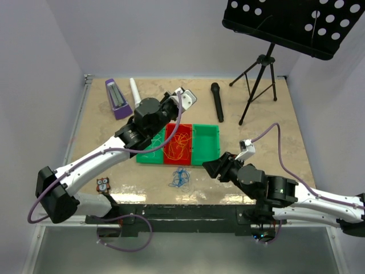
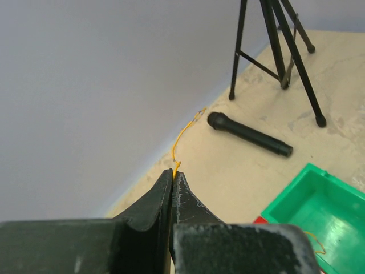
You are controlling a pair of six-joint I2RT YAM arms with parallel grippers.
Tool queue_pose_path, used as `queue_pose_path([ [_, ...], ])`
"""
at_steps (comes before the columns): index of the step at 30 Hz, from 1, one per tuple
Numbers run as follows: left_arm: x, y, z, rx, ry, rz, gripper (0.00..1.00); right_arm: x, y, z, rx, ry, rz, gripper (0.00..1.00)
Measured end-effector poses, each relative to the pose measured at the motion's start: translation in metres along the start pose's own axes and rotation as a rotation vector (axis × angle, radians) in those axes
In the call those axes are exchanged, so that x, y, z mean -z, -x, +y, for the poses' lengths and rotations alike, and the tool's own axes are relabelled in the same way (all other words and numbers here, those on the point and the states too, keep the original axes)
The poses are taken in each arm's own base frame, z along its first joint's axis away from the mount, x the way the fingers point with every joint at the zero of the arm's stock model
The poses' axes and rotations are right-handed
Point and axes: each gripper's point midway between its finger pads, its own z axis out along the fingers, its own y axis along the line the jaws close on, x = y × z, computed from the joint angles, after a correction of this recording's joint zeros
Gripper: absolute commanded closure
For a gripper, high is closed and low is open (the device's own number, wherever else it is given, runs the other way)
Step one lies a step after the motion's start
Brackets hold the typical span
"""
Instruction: Untangle the cables
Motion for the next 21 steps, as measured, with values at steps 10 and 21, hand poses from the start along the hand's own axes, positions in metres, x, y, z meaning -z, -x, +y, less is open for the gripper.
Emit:
queue_pose_path([
  [10, 0.001, -0.087, -0.035, 0.024, -0.078, 0.258, 1.0, -0.001, -0.002, -0.004, -0.005, -0.01, -0.004, 0.45],
  [21, 0.017, -0.148, 0.008, 0.002, 0.016, 0.394, 1.0, -0.005, -0.005, -0.007, -0.002, -0.025, -0.006, 0.45],
])
